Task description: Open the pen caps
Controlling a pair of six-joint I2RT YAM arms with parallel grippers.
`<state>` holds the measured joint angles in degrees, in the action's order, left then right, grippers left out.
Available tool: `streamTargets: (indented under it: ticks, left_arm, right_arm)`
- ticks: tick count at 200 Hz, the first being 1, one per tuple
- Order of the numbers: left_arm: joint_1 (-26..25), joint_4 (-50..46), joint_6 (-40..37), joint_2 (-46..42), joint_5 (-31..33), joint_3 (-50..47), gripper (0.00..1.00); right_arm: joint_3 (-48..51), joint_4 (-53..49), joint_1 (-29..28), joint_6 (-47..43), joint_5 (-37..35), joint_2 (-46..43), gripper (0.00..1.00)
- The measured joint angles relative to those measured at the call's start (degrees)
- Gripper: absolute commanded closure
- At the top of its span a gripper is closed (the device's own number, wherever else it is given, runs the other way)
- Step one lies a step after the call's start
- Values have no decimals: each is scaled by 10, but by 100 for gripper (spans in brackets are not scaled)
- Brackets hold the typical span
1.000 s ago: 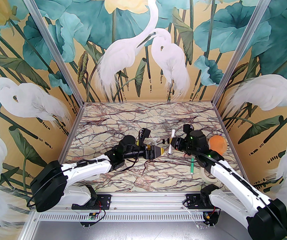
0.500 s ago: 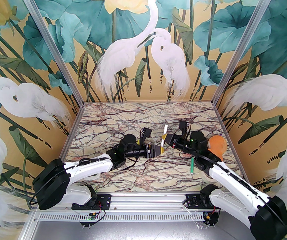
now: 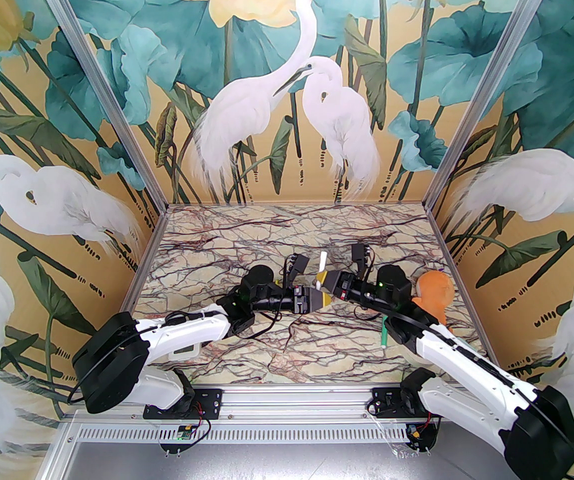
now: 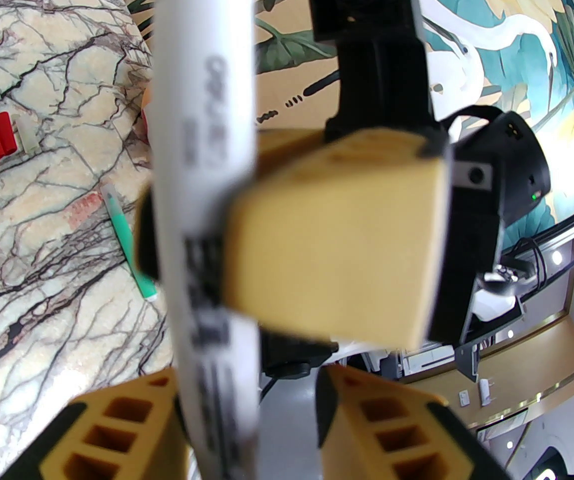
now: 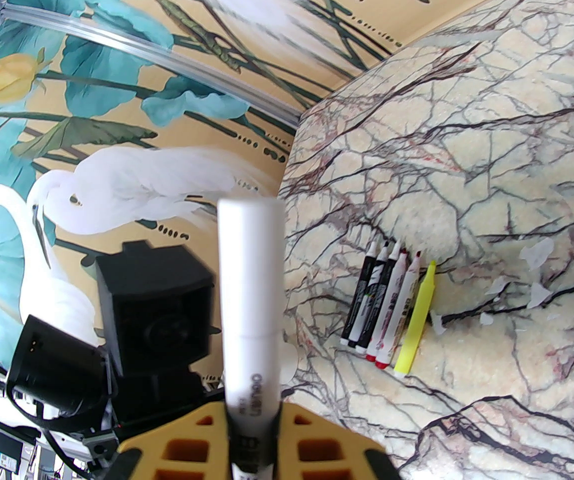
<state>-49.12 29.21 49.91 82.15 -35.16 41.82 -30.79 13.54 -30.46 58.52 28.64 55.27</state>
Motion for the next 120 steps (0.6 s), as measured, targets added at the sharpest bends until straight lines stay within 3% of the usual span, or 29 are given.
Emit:
streamTargets:
  ticks: [74, 120]
  left_arm:
    - [8, 1, 0, -1, 3, -1, 77]
    - [9, -12, -19, -1, 4, -1, 89]
  right_arm:
    - [3, 7, -10, 0, -1, 3, 83]
    - [5, 10, -12, 0, -3, 7, 71]
